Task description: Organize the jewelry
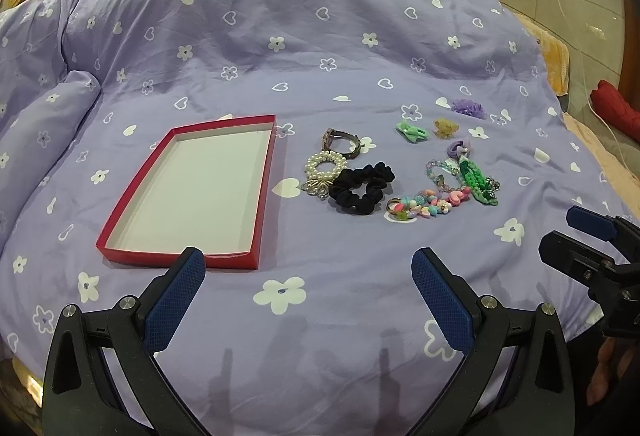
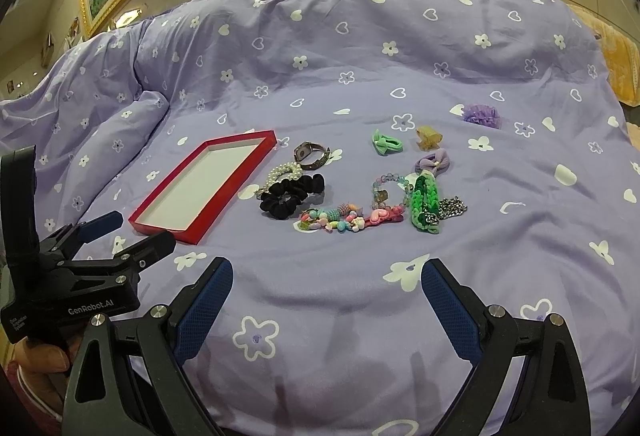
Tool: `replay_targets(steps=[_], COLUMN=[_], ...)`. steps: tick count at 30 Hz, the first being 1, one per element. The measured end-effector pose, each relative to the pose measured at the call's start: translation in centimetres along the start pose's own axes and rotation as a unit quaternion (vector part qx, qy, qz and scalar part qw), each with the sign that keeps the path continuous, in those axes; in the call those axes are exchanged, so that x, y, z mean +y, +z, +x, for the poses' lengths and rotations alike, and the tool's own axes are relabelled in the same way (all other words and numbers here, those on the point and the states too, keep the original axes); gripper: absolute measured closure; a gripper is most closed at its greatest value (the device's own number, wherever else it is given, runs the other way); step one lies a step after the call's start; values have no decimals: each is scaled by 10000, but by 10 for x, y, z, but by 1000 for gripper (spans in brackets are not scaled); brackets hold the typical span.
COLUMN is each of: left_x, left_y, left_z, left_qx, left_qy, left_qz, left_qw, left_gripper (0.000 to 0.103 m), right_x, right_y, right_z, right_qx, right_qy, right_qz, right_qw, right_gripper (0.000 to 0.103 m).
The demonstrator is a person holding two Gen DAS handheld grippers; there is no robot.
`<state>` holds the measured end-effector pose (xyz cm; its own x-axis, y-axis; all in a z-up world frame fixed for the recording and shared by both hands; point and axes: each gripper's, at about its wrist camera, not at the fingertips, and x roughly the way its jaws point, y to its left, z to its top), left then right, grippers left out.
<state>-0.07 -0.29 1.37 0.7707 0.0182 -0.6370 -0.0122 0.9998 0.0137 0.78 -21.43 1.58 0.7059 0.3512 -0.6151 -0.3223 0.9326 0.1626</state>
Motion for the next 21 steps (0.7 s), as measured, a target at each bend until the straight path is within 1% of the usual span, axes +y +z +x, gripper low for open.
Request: replay_targets(steps=[10,21], left_x=[-1,0], left_y=[-1,0], left_z=[6,17], left_qx=[42,145], left_qy=[-18,-77], left_qz=[22,3], left_qw=[10000,9999], left_gripper=[0,0], right_x=[0,-7], right_y=[0,1], right_z=[1,12], right_qx=[9,115], right_qy=[2,61], right_qz=[6,80], right_qw=[10000,9999], right_gripper=[6,7])
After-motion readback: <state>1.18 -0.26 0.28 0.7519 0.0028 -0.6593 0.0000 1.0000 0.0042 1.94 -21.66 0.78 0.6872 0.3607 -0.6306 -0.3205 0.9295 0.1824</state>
